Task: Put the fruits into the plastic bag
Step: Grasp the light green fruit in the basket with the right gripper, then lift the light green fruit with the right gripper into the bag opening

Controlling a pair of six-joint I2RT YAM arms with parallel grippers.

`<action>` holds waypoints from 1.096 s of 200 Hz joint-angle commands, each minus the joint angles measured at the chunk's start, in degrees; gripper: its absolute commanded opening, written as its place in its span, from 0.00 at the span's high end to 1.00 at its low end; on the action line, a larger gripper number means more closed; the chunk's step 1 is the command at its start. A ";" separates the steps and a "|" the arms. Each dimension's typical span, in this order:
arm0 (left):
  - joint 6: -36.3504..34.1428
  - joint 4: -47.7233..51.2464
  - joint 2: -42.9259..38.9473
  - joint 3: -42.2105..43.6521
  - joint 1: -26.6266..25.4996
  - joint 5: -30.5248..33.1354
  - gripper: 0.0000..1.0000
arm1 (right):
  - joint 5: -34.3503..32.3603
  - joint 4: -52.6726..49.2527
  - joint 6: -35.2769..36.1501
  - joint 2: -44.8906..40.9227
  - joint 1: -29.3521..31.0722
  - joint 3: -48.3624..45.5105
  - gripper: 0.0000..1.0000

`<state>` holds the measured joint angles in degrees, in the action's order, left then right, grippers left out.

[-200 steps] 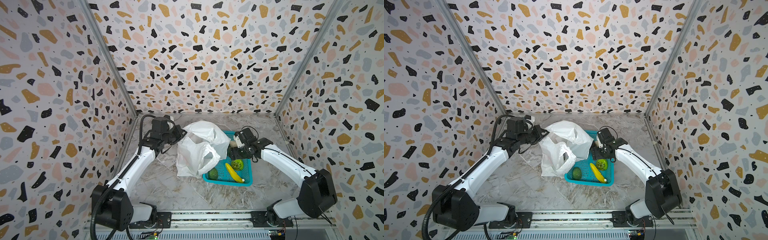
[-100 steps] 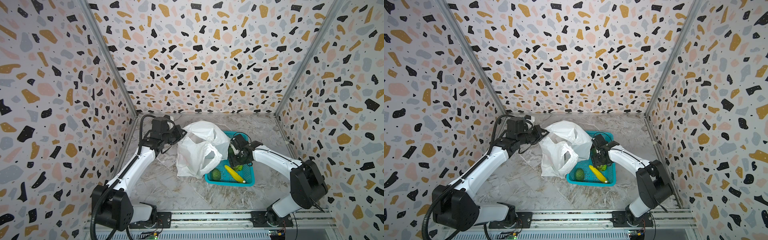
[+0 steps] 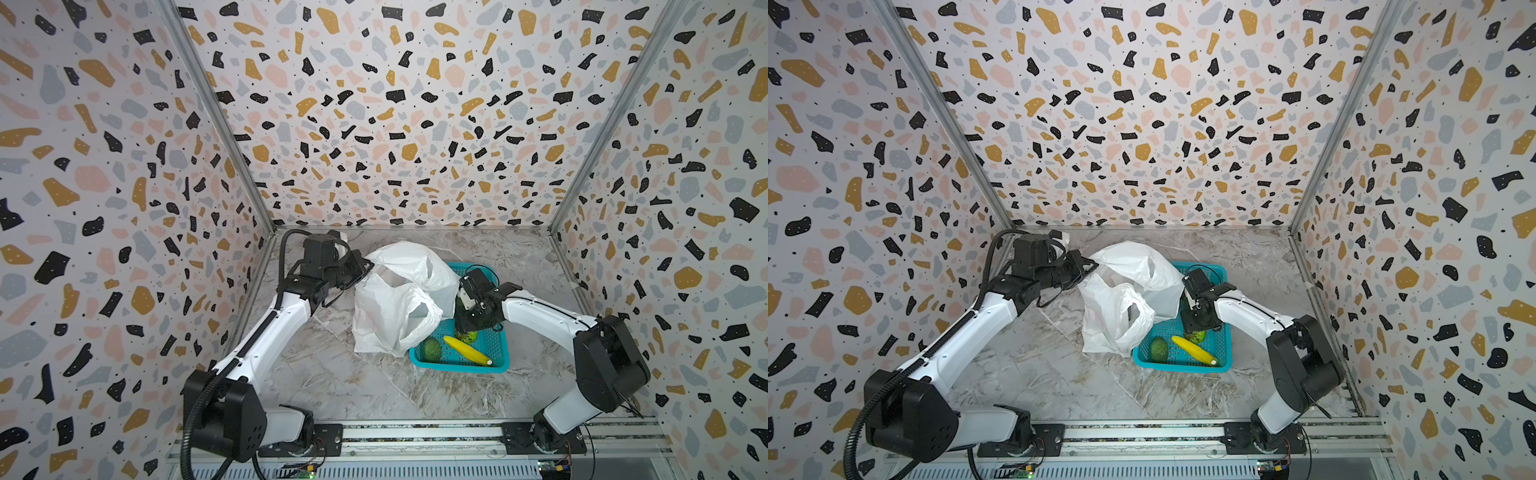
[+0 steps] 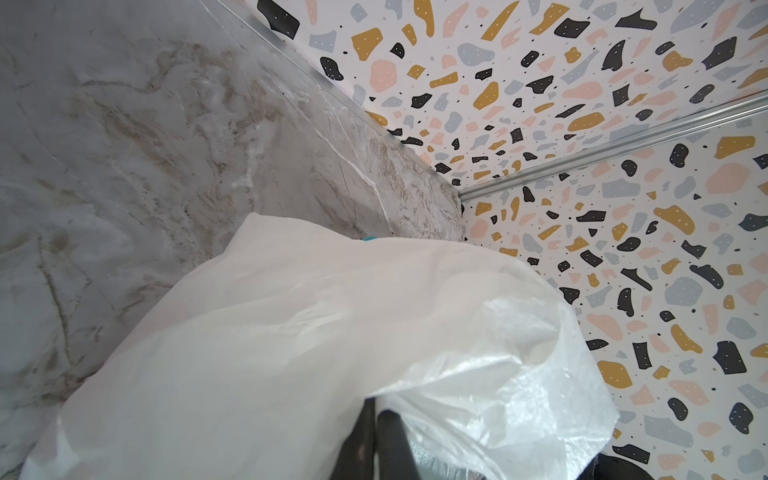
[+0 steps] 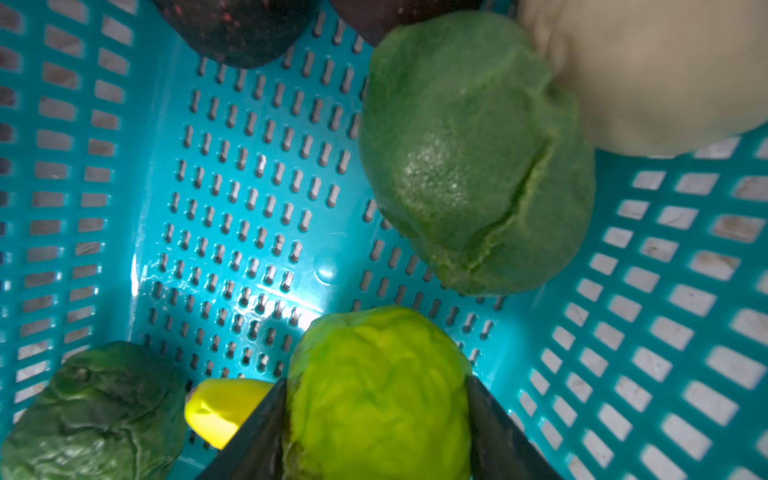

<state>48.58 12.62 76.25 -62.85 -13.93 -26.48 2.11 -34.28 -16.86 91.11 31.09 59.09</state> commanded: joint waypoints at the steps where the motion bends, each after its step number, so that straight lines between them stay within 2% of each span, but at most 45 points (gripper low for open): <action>1: -1.20 -0.68 -0.24 -0.88 0.15 -0.20 1.00 | 0.81 -1.03 -0.19 -3.32 -0.06 1.13 0.57; 54: -1.21 -0.76 -0.24 -0.70 0.18 -0.27 1.00 | -7.10 -0.18 -0.64 -13.77 -0.06 9.93 0.58; 103: -1.46 -0.48 -0.59 -0.55 0.18 -0.45 1.00 | -14.17 0.23 1.19 -17.02 0.65 19.87 0.57; 127: -1.29 -0.67 -0.96 -0.13 0.18 -0.42 1.00 | -8.01 6.40 5.05 -19.29 3.08 20.19 0.56; 168: -1.52 -0.53 -1.45 -0.25 0.14 -0.35 1.00 | 3.79 13.61 9.25 -19.18 10.90 19.51 0.55; 189: -1.86 -0.17 -1.54 -0.18 0.14 -0.37 1.00 | 8.68 14.51 10.61 -17.20 14.49 19.48 0.55; 219: -1.91 -0.05 -1.94 0.19 0.14 -0.13 1.00 | 12.40 11.63 13.95 -12.58 18.39 20.10 0.53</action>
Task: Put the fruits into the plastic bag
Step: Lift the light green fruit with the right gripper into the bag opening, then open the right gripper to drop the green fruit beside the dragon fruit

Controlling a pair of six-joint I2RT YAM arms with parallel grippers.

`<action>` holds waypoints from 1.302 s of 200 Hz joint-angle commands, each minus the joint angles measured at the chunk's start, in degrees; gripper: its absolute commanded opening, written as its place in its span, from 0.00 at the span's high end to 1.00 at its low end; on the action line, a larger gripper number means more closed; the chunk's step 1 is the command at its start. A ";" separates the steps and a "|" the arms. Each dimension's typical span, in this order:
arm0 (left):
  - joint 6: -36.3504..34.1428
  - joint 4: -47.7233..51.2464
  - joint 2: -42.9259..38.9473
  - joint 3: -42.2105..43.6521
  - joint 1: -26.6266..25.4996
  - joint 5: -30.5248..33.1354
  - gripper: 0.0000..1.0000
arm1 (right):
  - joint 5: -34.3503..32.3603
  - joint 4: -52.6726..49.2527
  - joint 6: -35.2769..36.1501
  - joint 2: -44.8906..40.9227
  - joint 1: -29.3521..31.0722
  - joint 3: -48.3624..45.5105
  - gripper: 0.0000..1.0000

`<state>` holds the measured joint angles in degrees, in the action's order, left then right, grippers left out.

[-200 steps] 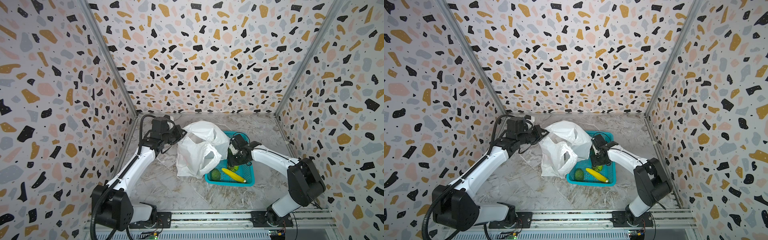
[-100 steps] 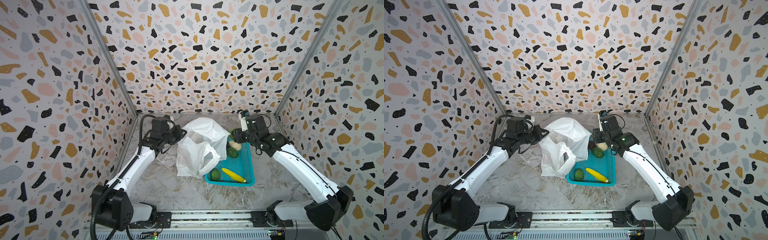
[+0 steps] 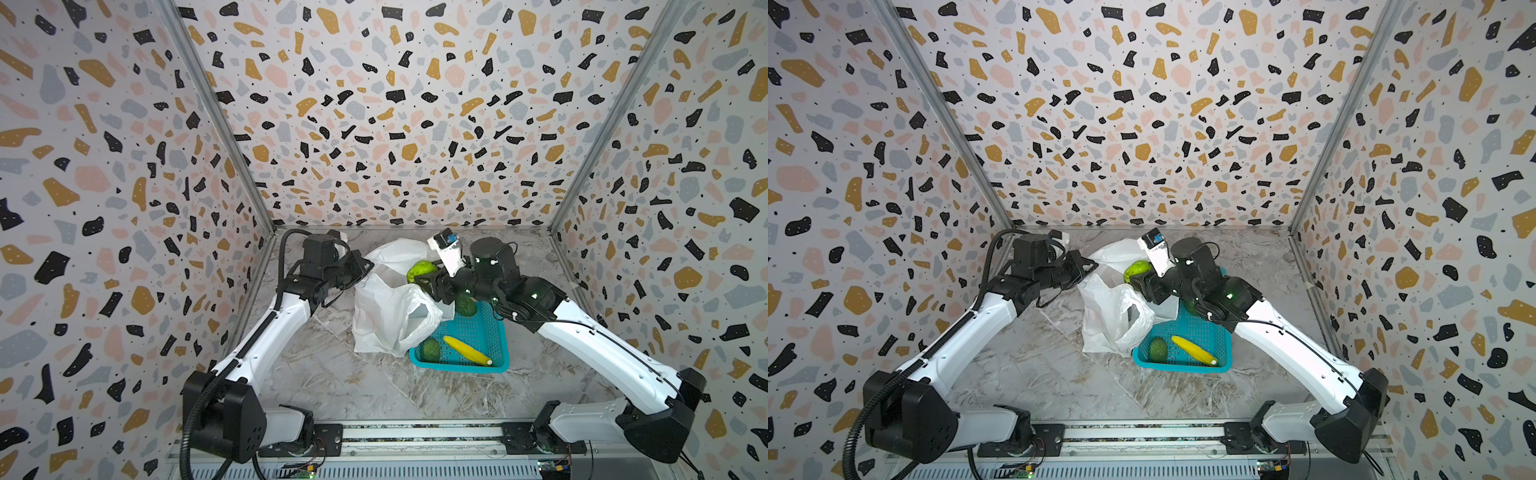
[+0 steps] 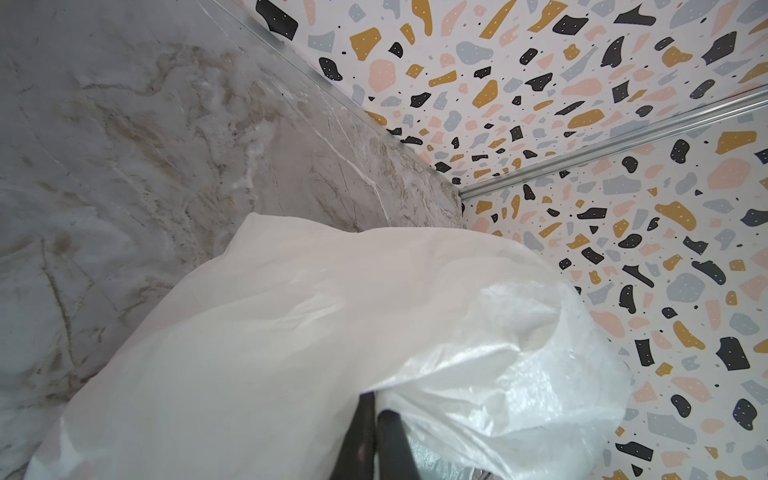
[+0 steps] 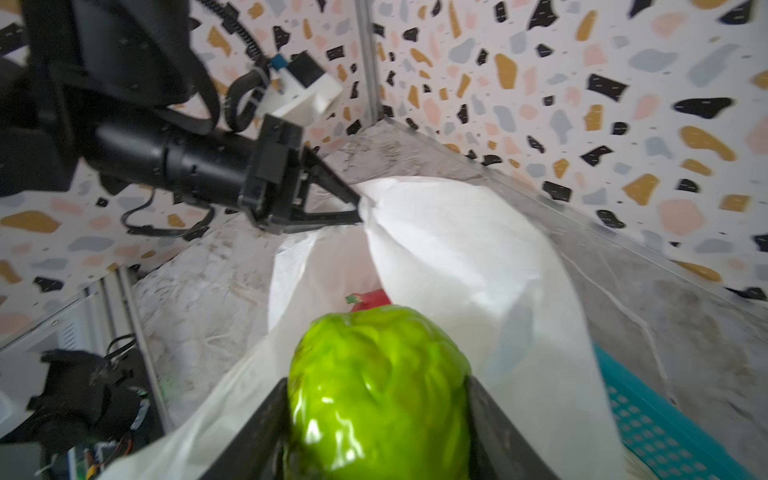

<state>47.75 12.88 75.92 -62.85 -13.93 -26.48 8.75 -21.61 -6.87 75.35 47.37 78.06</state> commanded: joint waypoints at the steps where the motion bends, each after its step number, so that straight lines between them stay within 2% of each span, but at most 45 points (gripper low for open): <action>1: -1.08 -0.27 -1.63 0.19 0.18 -0.18 1.00 | 5.79 -1.24 4.06 3.47 2.15 1.17 0.53; 36: -1.22 -0.26 -2.06 0.49 0.21 0.07 1.00 | 5.62 -2.31 4.62 8.53 2.46 0.42 0.53; 122: -1.42 0.62 -3.50 1.15 0.22 1.40 1.00 | 10.41 -5.17 5.21 22.09 2.46 1.30 0.50; 139: -1.46 0.61 -3.54 1.27 0.14 1.52 1.00 | 11.30 -5.20 4.95 23.23 2.46 1.13 0.45; 156: -1.59 0.74 -3.50 1.33 0.20 1.52 1.00 | 11.44 -4.66 4.29 22.74 2.46 1.04 0.22; 178: -1.55 0.74 -3.37 1.22 0.14 1.86 1.00 | 10.22 -3.32 4.13 20.38 2.46 0.62 0.11; 207: -1.43 0.82 -2.89 1.07 0.18 2.24 1.00 | 8.76 -2.41 4.41 16.47 2.07 0.69 0.05; 260: -1.07 1.13 -2.44 1.02 0.14 4.04 1.00 | 8.92 -3.36 3.95 9.08 0.24 0.33 0.06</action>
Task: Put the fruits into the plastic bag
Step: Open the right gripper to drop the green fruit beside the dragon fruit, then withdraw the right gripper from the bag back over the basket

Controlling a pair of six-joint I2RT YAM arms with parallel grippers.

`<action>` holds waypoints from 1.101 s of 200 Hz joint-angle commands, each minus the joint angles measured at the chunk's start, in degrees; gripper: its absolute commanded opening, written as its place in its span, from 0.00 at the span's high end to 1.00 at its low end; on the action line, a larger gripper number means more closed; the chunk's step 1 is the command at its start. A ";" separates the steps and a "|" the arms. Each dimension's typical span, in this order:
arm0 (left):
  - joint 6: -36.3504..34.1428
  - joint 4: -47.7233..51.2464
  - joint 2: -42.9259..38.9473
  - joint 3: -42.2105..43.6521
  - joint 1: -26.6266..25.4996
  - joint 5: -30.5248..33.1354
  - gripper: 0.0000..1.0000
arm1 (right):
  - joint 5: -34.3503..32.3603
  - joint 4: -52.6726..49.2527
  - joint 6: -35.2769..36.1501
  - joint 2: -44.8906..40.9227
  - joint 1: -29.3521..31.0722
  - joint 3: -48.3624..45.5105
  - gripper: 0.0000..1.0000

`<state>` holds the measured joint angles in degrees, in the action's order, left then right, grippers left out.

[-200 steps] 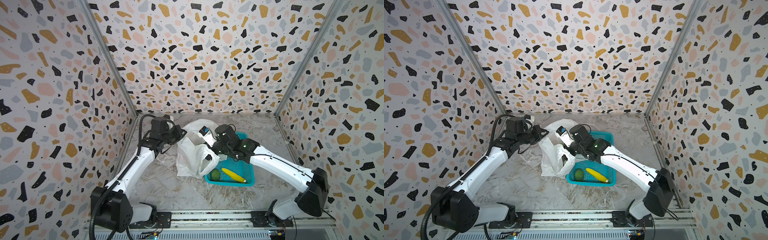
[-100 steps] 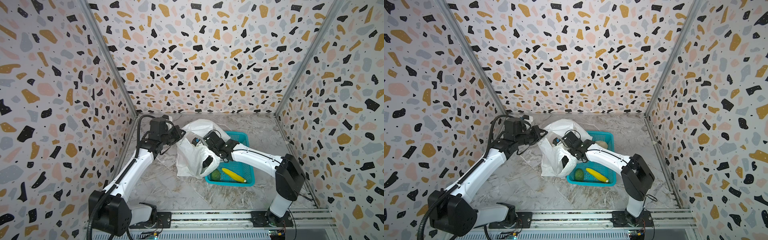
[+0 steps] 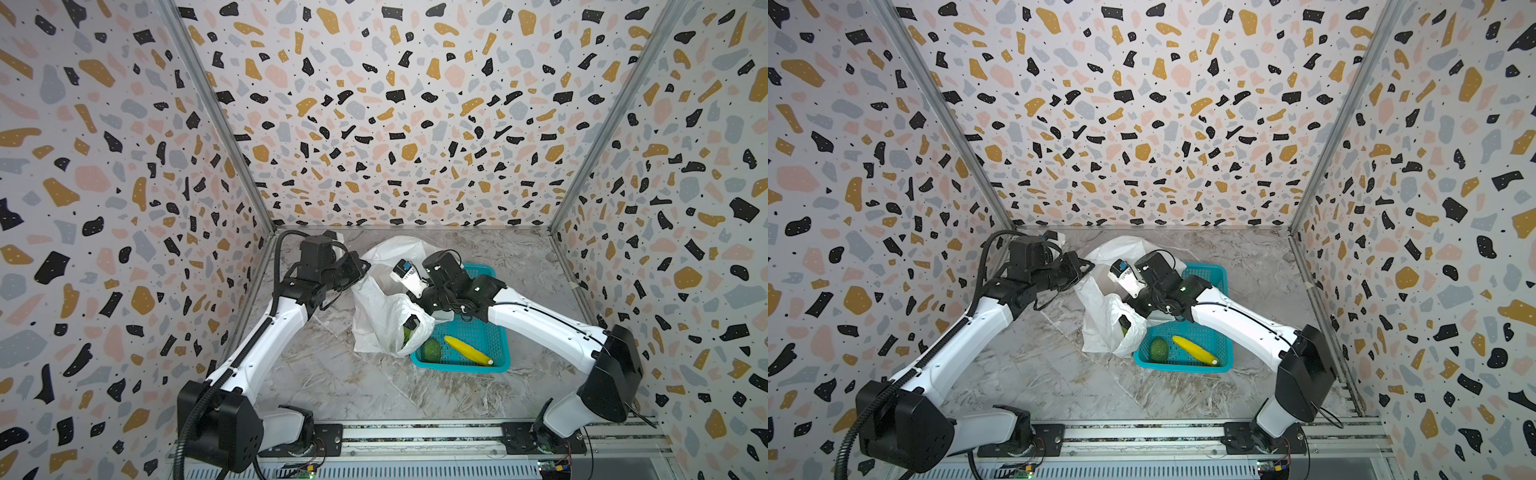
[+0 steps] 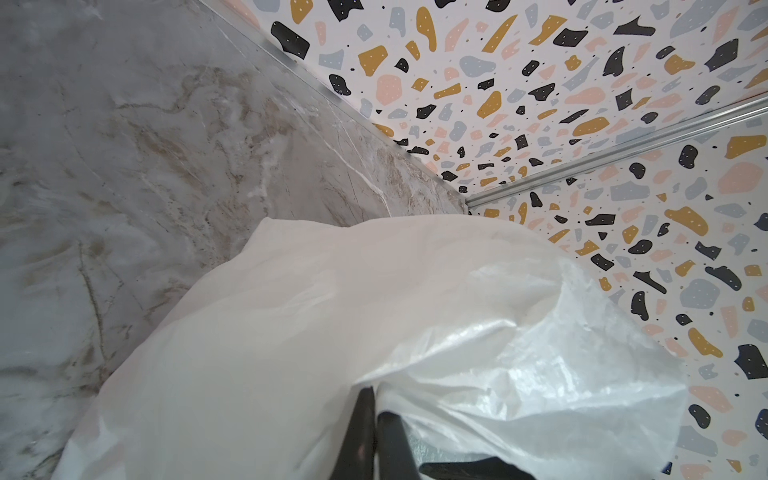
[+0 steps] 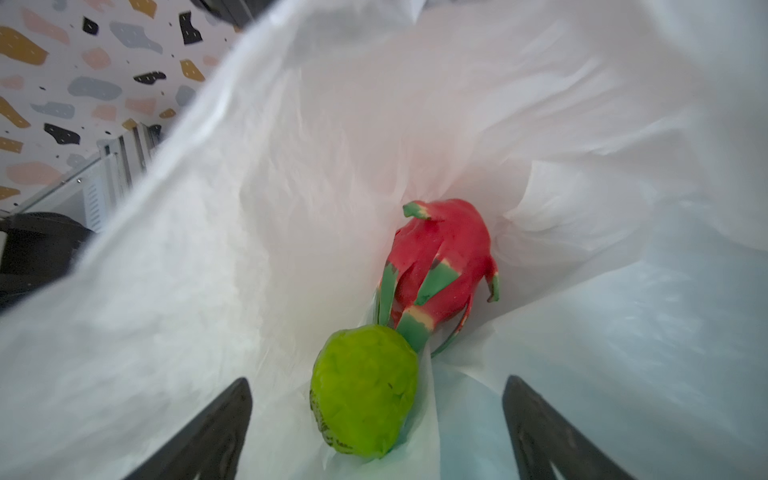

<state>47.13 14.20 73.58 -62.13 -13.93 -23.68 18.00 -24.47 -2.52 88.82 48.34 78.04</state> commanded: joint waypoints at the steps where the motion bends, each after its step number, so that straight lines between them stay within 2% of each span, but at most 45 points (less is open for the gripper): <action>1: -0.46 -0.16 -0.11 0.32 0.13 1.25 1.00 | -0.33 -0.49 -0.47 -4.54 -0.80 0.27 0.06; 28: -0.15 -0.43 0.30 0.34 0.15 1.32 1.00 | -0.11 0.54 -1.27 -9.95 -2.61 -1.57 0.06; 69: -0.11 -0.76 0.94 0.33 0.14 1.32 1.00 | 5.09 6.04 -4.79 -15.69 -9.15 -6.24 0.06; 95: -0.01 -0.64 1.06 0.15 0.14 1.25 1.00 | 5.25 8.07 -7.69 -18.05 -12.95 -8.37 0.06; 138: -0.03 -0.58 1.43 -0.10 0.14 1.44 1.00 | -3.84 7.75 -13.07 -26.49 -18.02 -16.58 0.06; 164: 0.00 -0.67 1.89 -0.53 0.14 1.25 1.00 | -13.58 2.25 -14.06 -30.47 -18.73 -21.54 0.08; 177: -0.03 -0.70 2.21 -0.81 0.14 1.17 1.00 | -15.40 0.05 -13.71 -31.63 -18.72 -24.26 0.09; 193: -0.18 -0.51 2.46 -1.22 0.14 0.95 1.00 | -14.14 -2.34 -13.15 -31.14 -18.73 -26.97 0.13; 220: -0.39 -0.32 2.87 -1.51 0.20 0.90 1.00 | -6.58 -4.52 -11.22 -25.73 -16.56 -29.63 0.19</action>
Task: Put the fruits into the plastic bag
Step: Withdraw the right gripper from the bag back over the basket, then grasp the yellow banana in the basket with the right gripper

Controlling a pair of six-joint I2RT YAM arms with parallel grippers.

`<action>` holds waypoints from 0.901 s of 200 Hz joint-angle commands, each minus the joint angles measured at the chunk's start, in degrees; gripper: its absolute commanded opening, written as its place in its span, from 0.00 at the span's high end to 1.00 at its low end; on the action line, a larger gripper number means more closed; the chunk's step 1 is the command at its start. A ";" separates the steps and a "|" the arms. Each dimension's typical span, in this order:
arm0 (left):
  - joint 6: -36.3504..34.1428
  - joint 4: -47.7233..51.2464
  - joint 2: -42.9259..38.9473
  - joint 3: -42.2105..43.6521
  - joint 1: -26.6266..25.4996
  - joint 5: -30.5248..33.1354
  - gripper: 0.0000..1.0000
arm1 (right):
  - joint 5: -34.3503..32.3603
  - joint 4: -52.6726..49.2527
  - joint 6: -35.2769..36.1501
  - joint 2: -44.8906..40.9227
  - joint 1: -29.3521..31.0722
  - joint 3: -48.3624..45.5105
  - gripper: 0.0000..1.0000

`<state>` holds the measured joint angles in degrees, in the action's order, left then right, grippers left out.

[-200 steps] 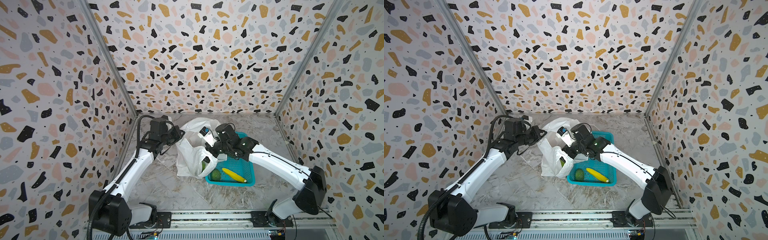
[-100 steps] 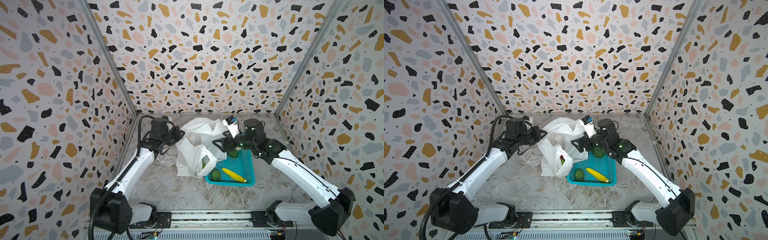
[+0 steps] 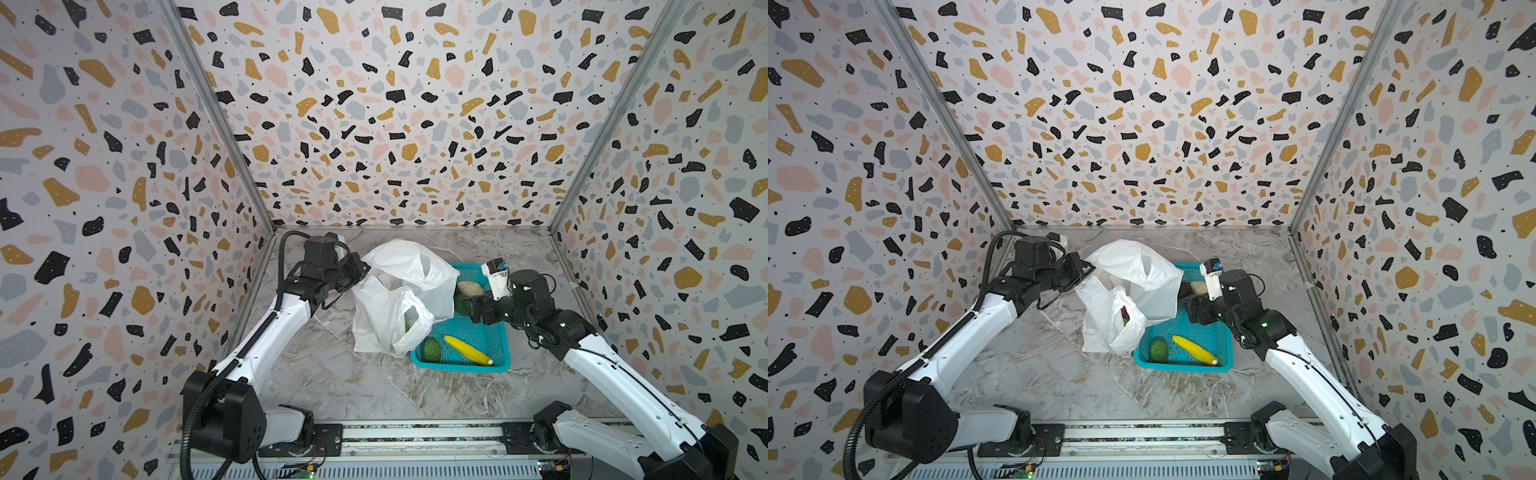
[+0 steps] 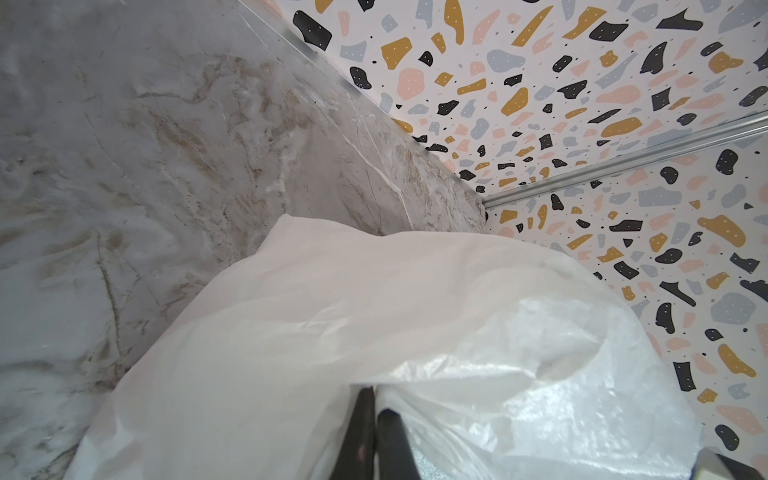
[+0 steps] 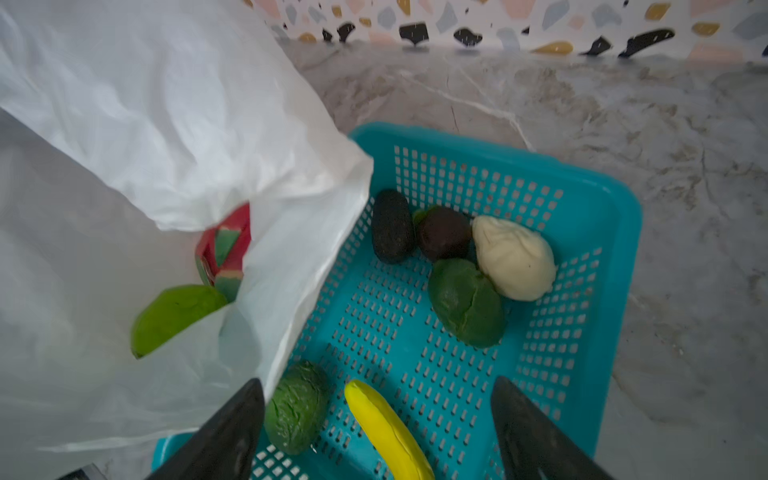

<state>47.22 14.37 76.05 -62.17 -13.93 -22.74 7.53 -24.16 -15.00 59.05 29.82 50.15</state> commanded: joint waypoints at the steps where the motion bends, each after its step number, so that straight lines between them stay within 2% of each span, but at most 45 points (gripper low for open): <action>1: -0.47 -0.55 0.36 -1.51 0.17 -0.04 1.00 | 3.98 -4.92 1.32 4.31 2.15 -1.77 0.20; 19: -0.36 -0.40 0.36 -1.64 0.17 -0.17 1.00 | 3.99 -5.95 2.36 9.67 6.62 -1.83 0.22; 42: -0.23 -0.40 0.15 -1.66 0.14 -0.04 1.00 | 2.68 -6.52 2.19 16.70 9.53 -0.90 0.24; 92: -0.23 -0.16 0.04 -1.90 0.16 -0.21 1.00 | -4.23 -6.05 1.34 27.86 9.81 1.37 0.26; 119: -0.21 -0.14 -0.17 -1.68 0.20 -0.33 1.00 | -6.89 -5.22 1.19 30.17 9.81 1.90 0.32; 141: -0.20 -0.22 -0.38 -1.29 0.15 -0.34 1.00 | -6.34 -4.48 0.85 31.70 9.82 1.93 0.35; 154: -0.16 -0.18 -0.49 -1.35 0.14 -0.51 1.00 | -5.91 -4.16 0.42 32.20 9.82 1.80 0.39; 180: -0.20 -0.23 -0.76 -1.29 0.14 -0.38 1.00 | -6.73 -4.02 -0.33 31.21 9.58 2.36 0.56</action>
<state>47.22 15.03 76.20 -62.30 -13.93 -22.85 2.07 -27.77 -14.09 91.18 39.70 50.63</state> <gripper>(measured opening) 0.047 0.487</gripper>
